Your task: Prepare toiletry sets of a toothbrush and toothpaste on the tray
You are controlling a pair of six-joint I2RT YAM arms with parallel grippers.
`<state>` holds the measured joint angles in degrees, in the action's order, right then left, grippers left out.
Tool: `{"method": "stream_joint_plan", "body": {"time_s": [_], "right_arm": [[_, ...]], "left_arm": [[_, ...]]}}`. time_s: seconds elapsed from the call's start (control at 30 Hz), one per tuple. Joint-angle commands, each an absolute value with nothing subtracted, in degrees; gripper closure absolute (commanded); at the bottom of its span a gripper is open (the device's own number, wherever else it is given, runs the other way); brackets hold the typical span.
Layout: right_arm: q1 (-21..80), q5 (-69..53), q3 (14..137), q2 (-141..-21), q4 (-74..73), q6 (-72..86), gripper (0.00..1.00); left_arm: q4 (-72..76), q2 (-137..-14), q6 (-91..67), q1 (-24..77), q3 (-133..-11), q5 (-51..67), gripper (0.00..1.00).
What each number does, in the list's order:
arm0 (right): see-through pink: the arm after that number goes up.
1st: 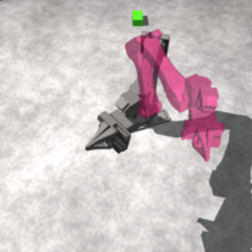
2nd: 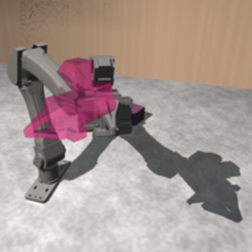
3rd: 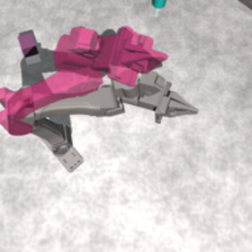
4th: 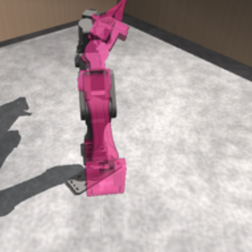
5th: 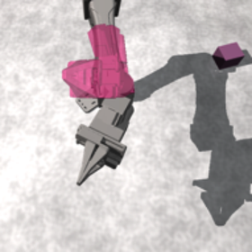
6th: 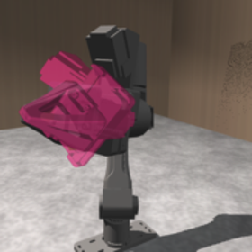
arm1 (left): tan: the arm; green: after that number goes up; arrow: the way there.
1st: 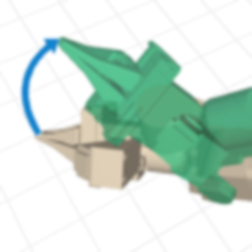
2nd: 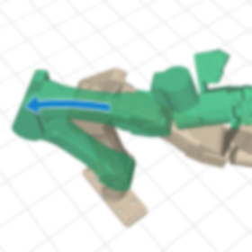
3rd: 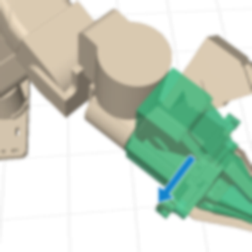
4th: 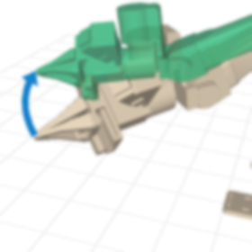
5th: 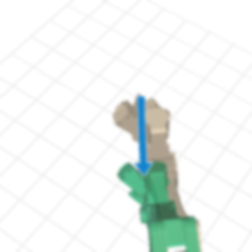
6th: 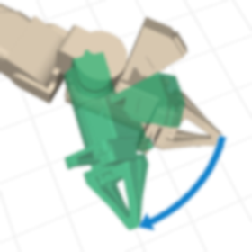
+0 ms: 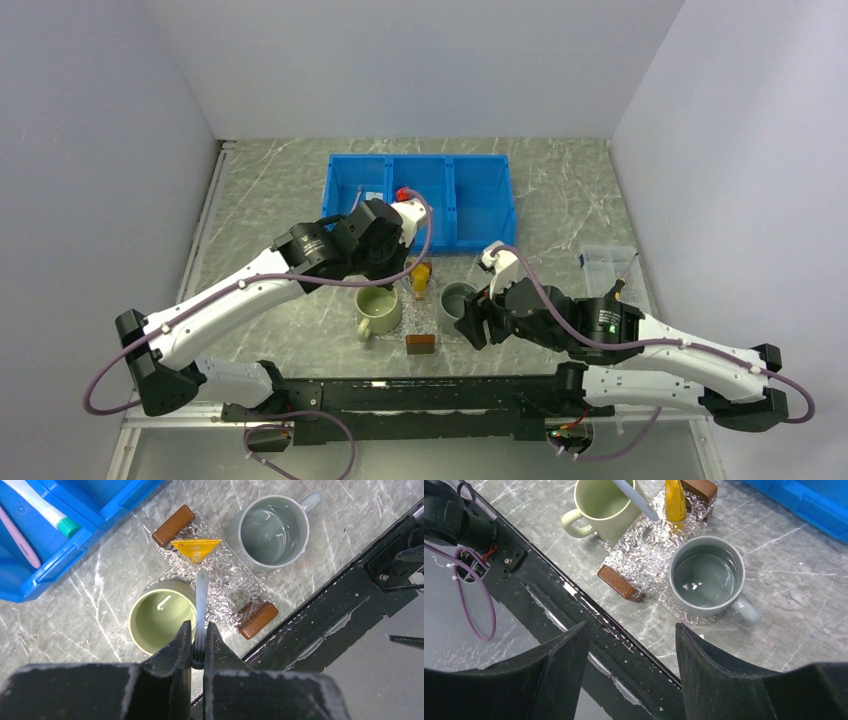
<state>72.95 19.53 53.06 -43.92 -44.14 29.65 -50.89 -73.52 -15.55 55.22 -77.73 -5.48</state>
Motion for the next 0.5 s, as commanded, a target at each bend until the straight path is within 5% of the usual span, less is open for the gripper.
{"method": "stream_joint_plan", "body": {"time_s": [0.0,0.47], "right_arm": [[72.9,21.2,52.4,-42.1,-44.4,30.6,0.35],[72.9,22.0,50.8,-39.6,-45.1,30.7,0.35]], "left_arm": [[-50.4,-75.6,-15.2,55.6,-81.0,-6.0,1.00],[-54.9,-77.8,-15.3,58.0,-86.9,-4.3,1.00]]}}
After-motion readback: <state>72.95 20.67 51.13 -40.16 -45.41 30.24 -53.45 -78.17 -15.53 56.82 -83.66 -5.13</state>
